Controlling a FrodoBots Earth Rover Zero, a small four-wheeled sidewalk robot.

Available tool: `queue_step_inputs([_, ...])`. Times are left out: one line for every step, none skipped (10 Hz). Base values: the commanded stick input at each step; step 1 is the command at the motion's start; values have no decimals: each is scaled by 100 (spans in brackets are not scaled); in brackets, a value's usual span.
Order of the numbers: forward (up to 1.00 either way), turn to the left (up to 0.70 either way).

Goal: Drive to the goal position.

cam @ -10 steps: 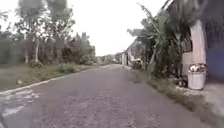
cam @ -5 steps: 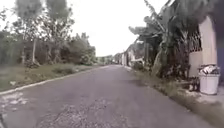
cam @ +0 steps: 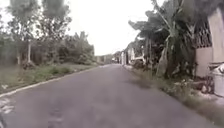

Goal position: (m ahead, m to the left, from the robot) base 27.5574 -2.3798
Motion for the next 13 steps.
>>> queue_step_inputs([70, 0])
queue_step_inputs([70, 0])
queue_step_inputs([70, 0])
queue_step_inputs([70, 0])
queue_step_inputs([70, 0])
queue_step_inputs([70, 0])
queue_step_inputs([70, 0])
queue_step_inputs([70, 0])
queue_step_inputs([70, 0])
queue_step_inputs([70, 0])
queue_step_inputs([70, 0])
queue_step_inputs([70, 0])
queue_step_inputs([70, 0])
